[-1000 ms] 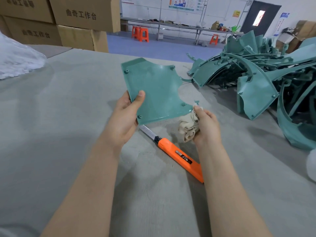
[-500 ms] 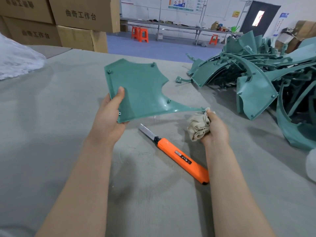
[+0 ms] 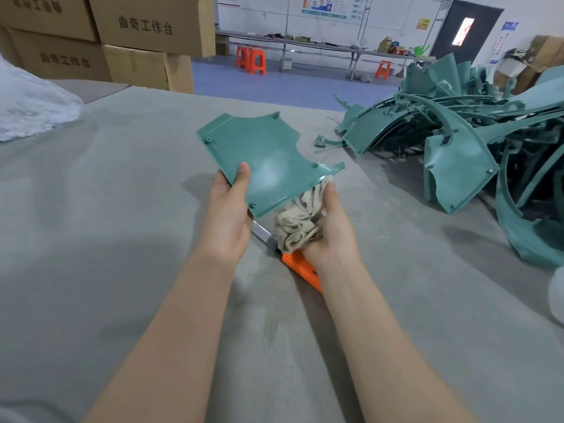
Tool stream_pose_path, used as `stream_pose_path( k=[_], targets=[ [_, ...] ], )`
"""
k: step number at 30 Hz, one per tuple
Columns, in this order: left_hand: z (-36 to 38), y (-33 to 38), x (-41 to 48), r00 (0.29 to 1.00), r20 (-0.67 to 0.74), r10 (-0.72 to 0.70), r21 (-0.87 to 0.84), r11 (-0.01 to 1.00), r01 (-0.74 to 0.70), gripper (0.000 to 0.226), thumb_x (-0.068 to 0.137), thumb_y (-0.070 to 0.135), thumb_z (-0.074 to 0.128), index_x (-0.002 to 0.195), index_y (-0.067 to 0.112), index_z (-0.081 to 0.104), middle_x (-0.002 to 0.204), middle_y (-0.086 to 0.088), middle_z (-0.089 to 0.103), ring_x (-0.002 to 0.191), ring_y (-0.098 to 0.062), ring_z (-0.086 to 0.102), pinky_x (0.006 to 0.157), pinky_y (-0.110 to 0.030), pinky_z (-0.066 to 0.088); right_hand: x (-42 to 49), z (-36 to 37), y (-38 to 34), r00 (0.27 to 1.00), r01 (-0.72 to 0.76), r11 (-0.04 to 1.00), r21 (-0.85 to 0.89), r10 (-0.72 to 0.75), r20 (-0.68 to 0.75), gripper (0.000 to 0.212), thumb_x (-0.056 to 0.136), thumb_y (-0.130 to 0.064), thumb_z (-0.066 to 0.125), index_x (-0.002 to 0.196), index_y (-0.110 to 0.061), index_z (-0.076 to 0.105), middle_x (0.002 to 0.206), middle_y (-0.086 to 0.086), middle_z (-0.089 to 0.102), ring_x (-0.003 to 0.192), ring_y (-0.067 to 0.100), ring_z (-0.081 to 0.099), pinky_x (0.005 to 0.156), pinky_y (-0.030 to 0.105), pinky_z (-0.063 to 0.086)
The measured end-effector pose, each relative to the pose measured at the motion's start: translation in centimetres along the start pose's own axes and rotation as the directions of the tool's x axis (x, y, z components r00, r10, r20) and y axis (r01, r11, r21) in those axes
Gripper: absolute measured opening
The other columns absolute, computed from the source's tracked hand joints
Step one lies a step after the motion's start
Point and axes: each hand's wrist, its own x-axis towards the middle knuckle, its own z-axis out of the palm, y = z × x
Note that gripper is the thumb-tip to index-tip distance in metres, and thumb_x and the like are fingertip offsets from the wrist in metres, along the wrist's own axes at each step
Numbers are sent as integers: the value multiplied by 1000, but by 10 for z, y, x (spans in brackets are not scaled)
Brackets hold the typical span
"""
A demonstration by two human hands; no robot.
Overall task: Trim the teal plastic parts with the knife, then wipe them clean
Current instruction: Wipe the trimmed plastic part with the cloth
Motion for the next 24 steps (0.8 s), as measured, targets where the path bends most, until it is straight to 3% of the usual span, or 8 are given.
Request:
stream_pose_path(
  k=[3, 6, 9, 16, 19, 21, 24],
  targets=[
    [3, -1, -2, 999, 8, 35, 14, 999, -36, 15, 102, 13, 43, 108, 18, 57, 104, 1, 70, 93, -14, 69, 82, -34, 57, 0, 0, 3, 993, -102, 995, 15, 102, 52, 57, 100, -50, 39, 132, -6, 57, 128, 19, 62, 120, 36, 57, 104, 50, 43],
    [5, -2, -4, 996, 19, 87, 33, 996, -88, 16, 102, 13, 43, 103, 18, 59, 100, 4, 72, 91, -12, 70, 73, -27, 56, -2, 2, 6, 986, -147, 989, 12, 145, 75, 55, 102, -46, 35, 135, -6, 54, 132, 20, 59, 124, 36, 54, 109, 50, 36],
    [6, -3, -4, 992, 2, 129, 76, 989, -129, 15, 101, 14, 45, 102, 19, 59, 103, 2, 70, 97, -17, 68, 86, -36, 55, -5, 6, 7, 980, -183, 983, -9, 183, 83, 50, 104, -38, 36, 137, -3, 51, 135, 21, 56, 127, 36, 51, 108, 48, 38],
    [7, -4, -2, 986, -53, 157, 92, 984, -152, 13, 101, 15, 46, 102, 19, 58, 102, 0, 70, 102, -22, 67, 94, -44, 52, -8, 13, 19, 992, -89, 987, -137, 99, 73, 37, 102, -12, 43, 135, 3, 48, 134, 23, 56, 120, 36, 56, 104, 46, 43],
    [4, -2, -1, 985, -69, 157, 75, 986, -152, 13, 102, 17, 46, 103, 20, 58, 105, -2, 70, 103, -24, 67, 94, -44, 53, -12, 12, 22, 993, -62, 960, -272, 88, 83, 13, 98, -6, 49, 102, -1, 60, 105, 20, 66, 86, 27, 64, 90, 42, 50],
    [4, -1, -1, 985, -69, 159, 72, 985, -154, 13, 102, 17, 45, 104, 19, 57, 106, -3, 69, 100, -23, 67, 91, -42, 54, -15, 13, 23, 996, -13, 930, -368, 44, 76, 11, 97, -4, 53, 87, -5, 57, 88, 16, 66, 74, 23, 64, 83, 40, 54],
    [3, 0, -1, 989, -52, 137, 16, 991, -136, 14, 102, 16, 44, 104, 18, 58, 105, -2, 69, 95, -18, 68, 83, -34, 57, -16, 14, 20, 987, 148, 800, -581, -160, 31, 5, 94, -9, 60, 93, -9, 55, 96, 19, 67, 86, 30, 66, 88, 45, 53]
  ],
)
